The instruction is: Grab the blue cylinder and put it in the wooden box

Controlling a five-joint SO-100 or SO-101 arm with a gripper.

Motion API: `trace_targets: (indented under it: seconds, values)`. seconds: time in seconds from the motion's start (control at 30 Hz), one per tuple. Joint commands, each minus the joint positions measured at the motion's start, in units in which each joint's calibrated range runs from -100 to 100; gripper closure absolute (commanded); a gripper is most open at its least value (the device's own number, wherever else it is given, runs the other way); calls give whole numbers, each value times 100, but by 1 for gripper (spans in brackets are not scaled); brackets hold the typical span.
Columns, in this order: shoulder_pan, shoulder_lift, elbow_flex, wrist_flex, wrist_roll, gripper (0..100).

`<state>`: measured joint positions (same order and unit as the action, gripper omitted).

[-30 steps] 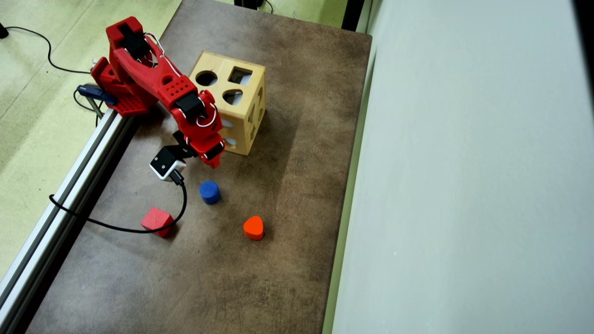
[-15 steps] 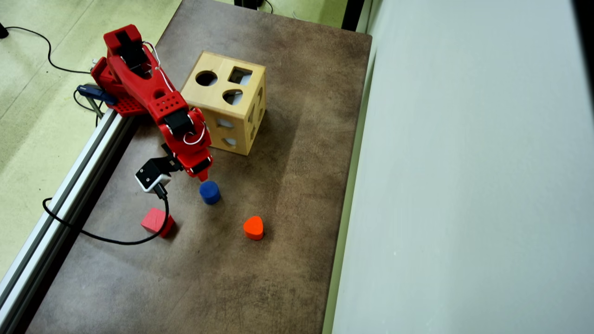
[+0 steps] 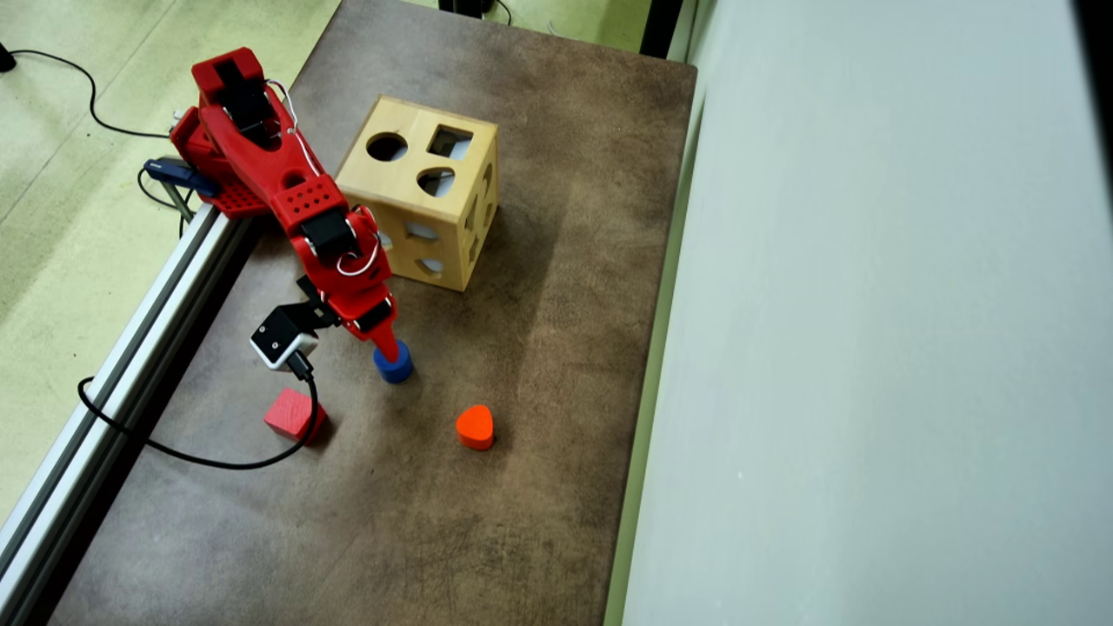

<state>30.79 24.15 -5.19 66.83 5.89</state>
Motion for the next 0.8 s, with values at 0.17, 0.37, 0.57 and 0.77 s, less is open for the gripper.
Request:
trace_targets:
  seconds: [0.17, 0.37, 0.57, 0.77]
  values:
    - [-56, -59, -161, 36, 29, 69]
    - [-41, 179, -143, 36, 29, 69]
    - [-56, 595, -223, -12, 29, 69]
    - [-78, 595, -250, -60, 29, 69]
